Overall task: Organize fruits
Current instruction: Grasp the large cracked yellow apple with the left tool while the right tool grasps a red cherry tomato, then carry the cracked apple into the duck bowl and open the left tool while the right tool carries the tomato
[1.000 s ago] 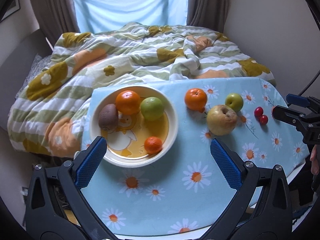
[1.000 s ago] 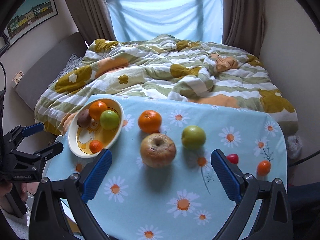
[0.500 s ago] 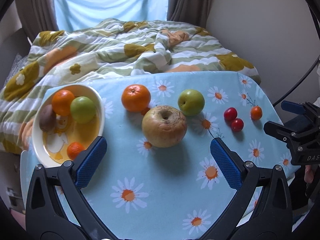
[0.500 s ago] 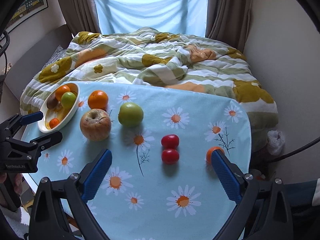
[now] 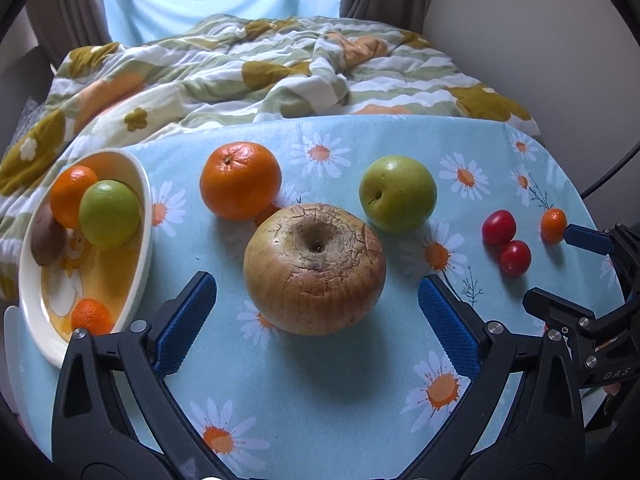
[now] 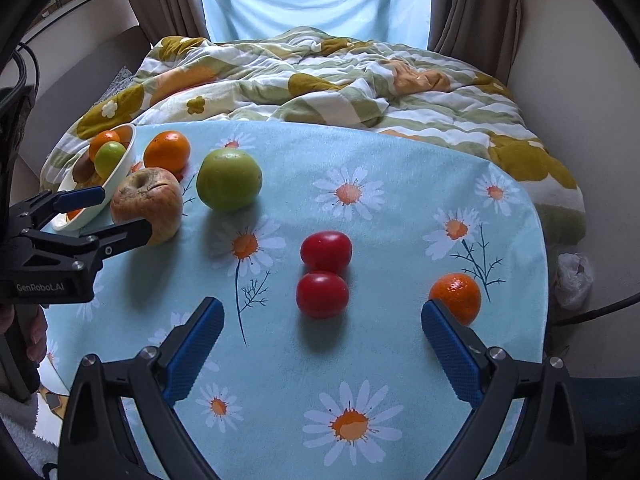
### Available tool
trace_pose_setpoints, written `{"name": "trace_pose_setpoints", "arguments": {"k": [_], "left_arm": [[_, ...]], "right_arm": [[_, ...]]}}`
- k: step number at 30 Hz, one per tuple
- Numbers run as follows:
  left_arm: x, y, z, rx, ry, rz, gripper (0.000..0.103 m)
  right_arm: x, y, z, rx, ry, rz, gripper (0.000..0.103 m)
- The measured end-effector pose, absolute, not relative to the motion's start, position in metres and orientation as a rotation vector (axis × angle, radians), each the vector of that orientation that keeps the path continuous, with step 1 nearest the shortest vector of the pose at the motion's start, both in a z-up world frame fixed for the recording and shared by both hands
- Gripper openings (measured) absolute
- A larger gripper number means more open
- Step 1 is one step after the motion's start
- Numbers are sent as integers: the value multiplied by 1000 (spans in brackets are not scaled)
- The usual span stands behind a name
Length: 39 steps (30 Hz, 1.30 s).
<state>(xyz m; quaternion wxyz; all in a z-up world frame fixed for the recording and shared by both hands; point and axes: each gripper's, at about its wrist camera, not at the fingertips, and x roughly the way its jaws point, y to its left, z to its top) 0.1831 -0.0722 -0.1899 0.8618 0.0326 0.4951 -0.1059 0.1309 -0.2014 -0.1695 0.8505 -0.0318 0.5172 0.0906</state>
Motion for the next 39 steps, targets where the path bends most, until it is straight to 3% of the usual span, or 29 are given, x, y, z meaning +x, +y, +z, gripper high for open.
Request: {"name": "trace_pose_setpoints", "arguments": {"k": [2,4,8,10,18,26,29,31,33,39], "left_arm": [[188,-73,-197,77,1056,-223,97],[192,-72,-202,80,1070,-225,90],[195,-74,-208,85,1074,-244,88],[196,-77,-208,104,1069,-242,82],[196,-76,-207,105,1079,-244,82],[195,-77,-207,98,1090,-233,81],[191,-77,-207,100,1090,-228,81],[188,-76,-206,103,1091,-221,81],[185,-76,-206,100,1090,-214,81],[174,-74,-203,90,1079,-200,81]], "right_arm": [[134,-199,-176,-69,1102,199,97],[137,-198,-182,-74,1117,212,87],[140,-197,-189,-84,1135,219,80],[141,-199,-191,-79,1140,216,79],[148,-202,-195,-60,1155,200,65],[149,-202,-195,-52,1147,201,58],[150,-201,-196,-66,1150,205,49],[150,-201,-197,-72,1153,207,35],[149,-199,-197,-82,1150,214,31],[144,-196,-189,-96,1126,234,31]]}}
